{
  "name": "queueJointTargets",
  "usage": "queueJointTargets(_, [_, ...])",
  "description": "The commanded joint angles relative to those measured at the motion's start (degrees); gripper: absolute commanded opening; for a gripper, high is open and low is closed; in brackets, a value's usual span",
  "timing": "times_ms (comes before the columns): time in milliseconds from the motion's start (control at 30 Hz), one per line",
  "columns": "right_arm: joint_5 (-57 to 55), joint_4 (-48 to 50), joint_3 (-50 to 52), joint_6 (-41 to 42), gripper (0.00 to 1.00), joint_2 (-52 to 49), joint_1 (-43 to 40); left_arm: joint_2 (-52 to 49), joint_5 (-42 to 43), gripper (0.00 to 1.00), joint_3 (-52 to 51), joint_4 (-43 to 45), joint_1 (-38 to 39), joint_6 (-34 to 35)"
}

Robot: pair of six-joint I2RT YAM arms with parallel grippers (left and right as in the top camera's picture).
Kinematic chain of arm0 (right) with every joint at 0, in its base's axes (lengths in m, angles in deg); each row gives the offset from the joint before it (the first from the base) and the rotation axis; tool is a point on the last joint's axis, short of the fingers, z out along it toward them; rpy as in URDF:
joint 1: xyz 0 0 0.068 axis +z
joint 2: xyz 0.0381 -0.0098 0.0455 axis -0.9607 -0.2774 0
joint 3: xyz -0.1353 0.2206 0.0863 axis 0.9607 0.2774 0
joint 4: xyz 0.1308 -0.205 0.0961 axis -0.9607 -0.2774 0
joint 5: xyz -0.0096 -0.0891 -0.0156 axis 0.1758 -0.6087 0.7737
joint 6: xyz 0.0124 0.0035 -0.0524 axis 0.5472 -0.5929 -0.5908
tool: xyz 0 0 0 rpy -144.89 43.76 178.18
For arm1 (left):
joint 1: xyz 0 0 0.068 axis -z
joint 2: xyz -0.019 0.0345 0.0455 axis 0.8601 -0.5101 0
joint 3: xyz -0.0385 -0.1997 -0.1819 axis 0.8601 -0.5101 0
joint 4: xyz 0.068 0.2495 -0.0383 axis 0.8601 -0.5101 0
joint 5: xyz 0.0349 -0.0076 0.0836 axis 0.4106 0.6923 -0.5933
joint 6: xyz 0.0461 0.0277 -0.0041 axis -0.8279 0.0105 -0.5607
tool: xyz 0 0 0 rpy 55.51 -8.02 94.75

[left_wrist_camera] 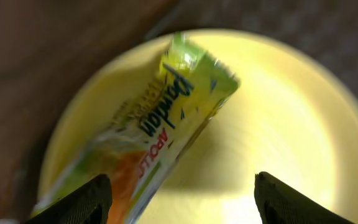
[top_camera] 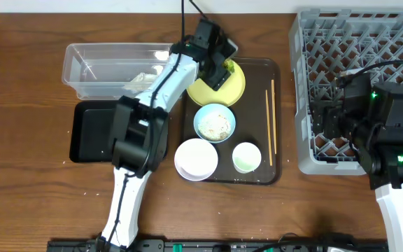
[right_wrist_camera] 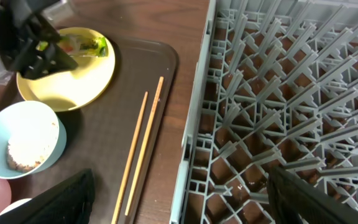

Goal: Sort waste into correct bins and load items into the dishwasher rack
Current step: 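Reach the left gripper to the yellow plate and grasp the snack wrapper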

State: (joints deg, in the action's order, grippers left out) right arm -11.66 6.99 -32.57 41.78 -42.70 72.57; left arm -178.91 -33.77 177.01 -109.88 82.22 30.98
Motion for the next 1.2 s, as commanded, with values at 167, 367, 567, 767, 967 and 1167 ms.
queueJointTargets(167, [0.61,-0.04,-1.16,-0.37,0.86,-0.07,0.13,0.46,0.37,0.72,0.26,3.04,-0.63,-1.2])
queueJointTargets(367, [0.63,-0.04,-1.16,-0.37,0.86,-0.09,0.13,-1.81,0.39,0.65,0.24,3.69,-0.57,-1.16])
queueJointTargets(567, [0.61,-0.04,-1.16,-0.37,0.85,-0.09,0.13,-2.56,0.39,0.56,0.0,3.74,-0.57,-0.5])
queueJointTargets(767, [0.63,-0.33,-1.16,-0.37,0.85,-0.09,0.13,-2.89,0.42,0.5,-1.01,3.91,-0.42,-0.28])
queueJointTargets(967, [0.61,-0.74,-1.16,-0.37,0.84,-0.11,0.13,-5.81,0.39,0.42,-1.03,4.42,-0.42,-0.26])
queueJointTargets(1167, [0.61,-1.09,-1.16,-0.37,0.84,-0.09,0.13,-7.39,0.37,0.29,-1.05,4.33,-0.42,0.13])
